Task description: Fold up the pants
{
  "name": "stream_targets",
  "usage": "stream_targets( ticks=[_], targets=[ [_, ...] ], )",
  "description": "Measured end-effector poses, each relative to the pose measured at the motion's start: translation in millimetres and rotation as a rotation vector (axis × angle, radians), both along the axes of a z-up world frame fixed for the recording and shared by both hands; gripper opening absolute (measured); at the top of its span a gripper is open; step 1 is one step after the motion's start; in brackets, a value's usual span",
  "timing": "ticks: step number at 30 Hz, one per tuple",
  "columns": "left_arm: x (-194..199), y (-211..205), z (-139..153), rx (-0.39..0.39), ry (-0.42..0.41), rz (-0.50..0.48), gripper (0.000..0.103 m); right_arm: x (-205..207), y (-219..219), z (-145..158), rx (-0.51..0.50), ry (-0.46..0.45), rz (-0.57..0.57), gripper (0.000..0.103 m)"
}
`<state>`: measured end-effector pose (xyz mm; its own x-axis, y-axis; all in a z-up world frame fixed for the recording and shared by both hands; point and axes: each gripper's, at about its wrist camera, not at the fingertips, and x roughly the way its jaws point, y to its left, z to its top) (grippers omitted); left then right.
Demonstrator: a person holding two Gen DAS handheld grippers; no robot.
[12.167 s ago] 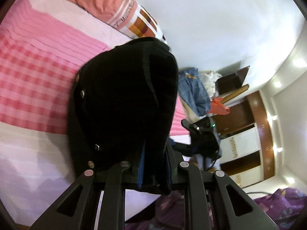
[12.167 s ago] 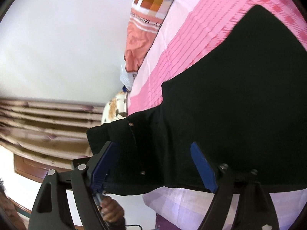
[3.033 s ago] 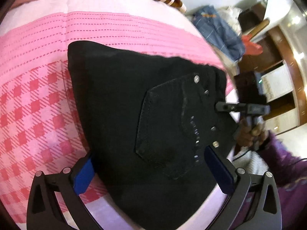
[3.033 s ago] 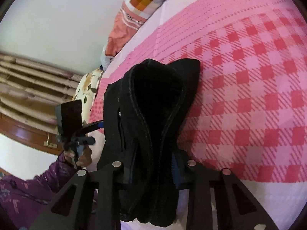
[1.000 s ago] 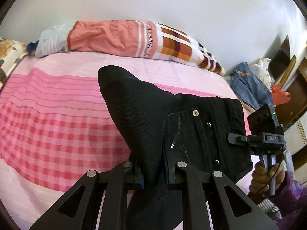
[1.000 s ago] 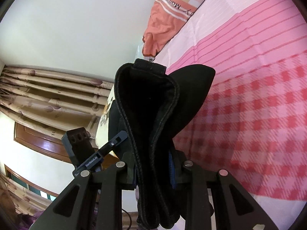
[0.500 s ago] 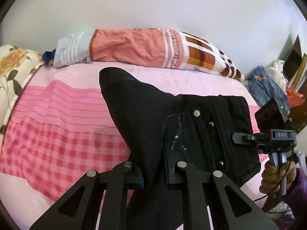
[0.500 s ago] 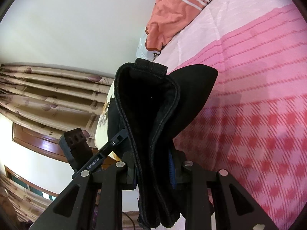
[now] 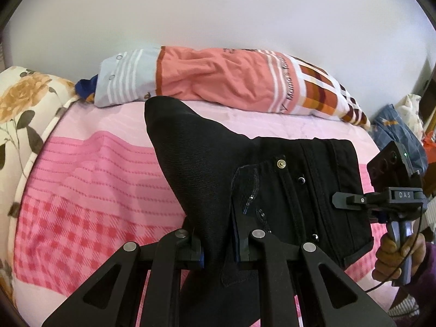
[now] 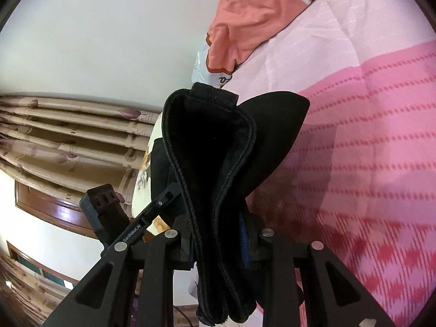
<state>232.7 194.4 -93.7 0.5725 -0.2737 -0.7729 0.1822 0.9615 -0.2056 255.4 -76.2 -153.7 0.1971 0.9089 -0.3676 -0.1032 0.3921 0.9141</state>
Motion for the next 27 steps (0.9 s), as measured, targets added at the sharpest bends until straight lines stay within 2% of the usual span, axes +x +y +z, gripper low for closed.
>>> stream_targets(
  ticks=[14,27],
  targets=[
    [47.5,26.2,-16.5,0.028,0.009,0.035,0.015,43.2,25.7,-12.8,-0.031,0.003,0.018,0.024],
    [65.9,30.6,-30.0,0.029,0.021,0.040,0.015,51.6,21.5,-24.1,-0.032,0.016,0.004,0.024]
  ],
)
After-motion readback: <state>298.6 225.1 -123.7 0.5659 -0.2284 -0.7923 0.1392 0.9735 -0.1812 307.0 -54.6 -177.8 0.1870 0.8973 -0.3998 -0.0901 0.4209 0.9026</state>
